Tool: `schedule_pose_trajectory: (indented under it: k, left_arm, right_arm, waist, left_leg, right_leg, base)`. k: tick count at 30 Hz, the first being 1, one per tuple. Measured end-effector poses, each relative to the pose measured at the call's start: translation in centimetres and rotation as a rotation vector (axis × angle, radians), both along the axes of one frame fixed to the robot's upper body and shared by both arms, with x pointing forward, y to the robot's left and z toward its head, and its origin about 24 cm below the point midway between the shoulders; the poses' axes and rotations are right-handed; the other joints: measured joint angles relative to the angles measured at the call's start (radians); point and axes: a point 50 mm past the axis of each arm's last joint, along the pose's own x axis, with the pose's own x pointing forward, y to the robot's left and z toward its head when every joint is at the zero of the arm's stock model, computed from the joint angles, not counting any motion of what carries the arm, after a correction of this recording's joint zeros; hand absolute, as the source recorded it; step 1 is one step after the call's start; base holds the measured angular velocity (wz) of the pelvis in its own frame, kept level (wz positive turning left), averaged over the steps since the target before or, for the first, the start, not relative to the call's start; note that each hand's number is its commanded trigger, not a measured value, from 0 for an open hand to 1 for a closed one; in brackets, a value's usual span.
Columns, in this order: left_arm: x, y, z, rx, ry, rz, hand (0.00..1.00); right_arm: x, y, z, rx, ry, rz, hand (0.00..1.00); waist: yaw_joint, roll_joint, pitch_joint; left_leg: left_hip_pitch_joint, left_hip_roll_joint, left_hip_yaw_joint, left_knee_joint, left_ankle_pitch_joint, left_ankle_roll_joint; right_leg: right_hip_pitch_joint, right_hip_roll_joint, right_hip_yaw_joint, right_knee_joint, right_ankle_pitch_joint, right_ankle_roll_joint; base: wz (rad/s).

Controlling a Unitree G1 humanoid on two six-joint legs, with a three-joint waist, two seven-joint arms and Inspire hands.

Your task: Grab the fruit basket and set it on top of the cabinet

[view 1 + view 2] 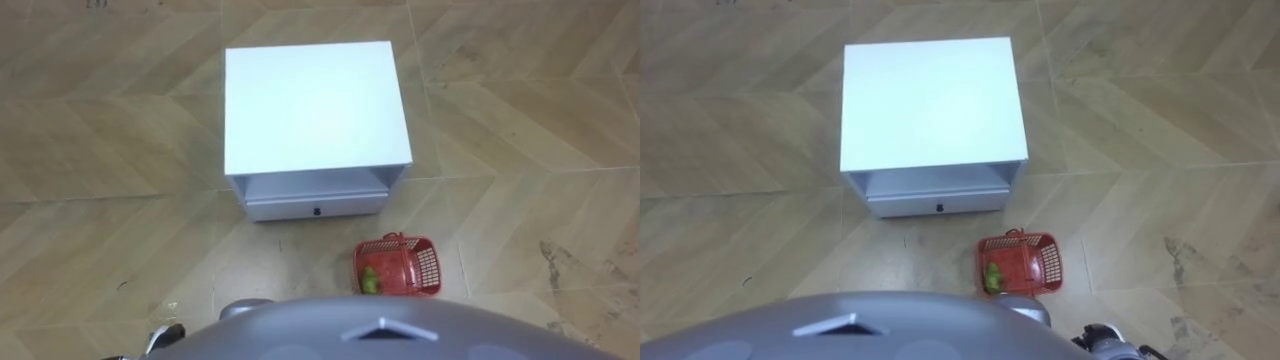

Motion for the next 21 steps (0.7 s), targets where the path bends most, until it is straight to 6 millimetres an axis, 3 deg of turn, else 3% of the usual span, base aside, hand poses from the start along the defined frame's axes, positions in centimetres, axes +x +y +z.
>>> schedule_pose_trajectory:
  k: [7,10,13,16,17,18,19,20,21]
  left_arm:
    - [-0.1,0.0,0.0,-0.005,0.007,0.000,0.00]
    - [0.3,0.0,0.0,-0.004,0.000,-0.003,0.00]
    - [0.6,0.3,0.0,0.001,-0.010,0.017,0.00]
    - [0.9,0.6,0.1,0.006,-0.025,0.021,0.00]
    - [0.7,0.7,0.1,0.007,-0.024,0.032,0.00]
    - [0.6,1.0,0.1,0.014,-0.032,0.064,0.00]
    - [0.8,1.2,0.2,0.021,-0.041,0.074,0.00]
    - [0.8,1.6,0.3,0.032,-0.054,0.092,0.00]
    - [0.5,1.8,0.4,0.041,-0.051,0.099,0.00]
  right_arm:
    - [0.1,0.1,0.0,0.001,-0.004,-0.003,0.00]
    - [0.2,0.0,0.0,-0.005,-0.010,-0.022,0.00]
    - [0.8,-0.3,0.1,-0.018,-0.029,-0.040,0.00]
    - [1.6,-0.6,0.2,-0.039,-0.052,-0.034,0.00]
    - [2.3,-0.7,0.2,-0.048,-0.073,-0.029,0.00]
    - [3.7,-0.7,0.3,-0.050,-0.114,-0.029,0.00]
    - [3.9,-0.7,0.3,-0.049,-0.124,-0.033,0.00]
    - [3.3,-0.8,0.3,-0.054,-0.119,-0.059,0.00]
    - [2.7,-1.1,0.3,-0.067,-0.105,-0.071,0.00]
  waist:
    - [-0.003,0.005,-0.0013]
    - [-0.005,0.006,-0.0018]
    - [-0.003,0.007,-0.0035]
    - [-0.011,0.011,-0.0010]
    - [-0.015,0.017,-0.0017]
    - [-0.022,0.028,-0.0088]
    - [-0.029,0.024,-0.0062]
    - [-0.024,0.011,0.0013]
    - [-0.010,-0.002,-0.0032]
  left_leg:
    - [-0.017,-0.007,0.005,0.025,-0.008,0.005]
    - [-0.044,-0.018,0.009,0.054,-0.018,0.012]
    - [-0.081,-0.027,0.033,0.089,-0.030,0.025]
    - [-0.131,-0.043,0.054,0.137,-0.034,0.048]
    - [-0.150,-0.044,0.076,0.136,-0.032,0.060]
    - [-0.182,-0.028,0.109,0.128,-0.034,0.076]
    - [-0.196,-0.030,0.121,0.138,-0.032,0.083]
    - [-0.203,-0.037,0.154,0.144,-0.033,0.093]
    - [-0.203,-0.045,0.184,0.146,-0.034,0.102]
  right_leg:
    - [-0.039,-0.016,0.004,0.060,-0.024,0.001]
    - [-0.082,-0.036,0.006,0.118,-0.043,0.003]
    - [-0.131,-0.049,0.031,0.160,-0.046,0.007]
    - [-0.174,-0.062,0.066,0.164,-0.014,0.023]
    - [-0.190,-0.059,0.085,0.139,0.015,0.030]
    - [-0.211,-0.063,0.079,0.139,0.030,0.033]
    - [-0.235,-0.080,0.054,0.215,0.005,0.023]
    - [-0.259,-0.121,0.003,0.394,-0.045,0.010]
    - [-0.253,-0.146,-0.002,0.546,-0.059,0.007]
  base:
    - [0.00]
    - [-0.03]
    - [-0.24]
    - [-0.26]
    - [-0.48]
    - [-0.31]
    - [0.03]
    - [0.18]
    - [0.11]
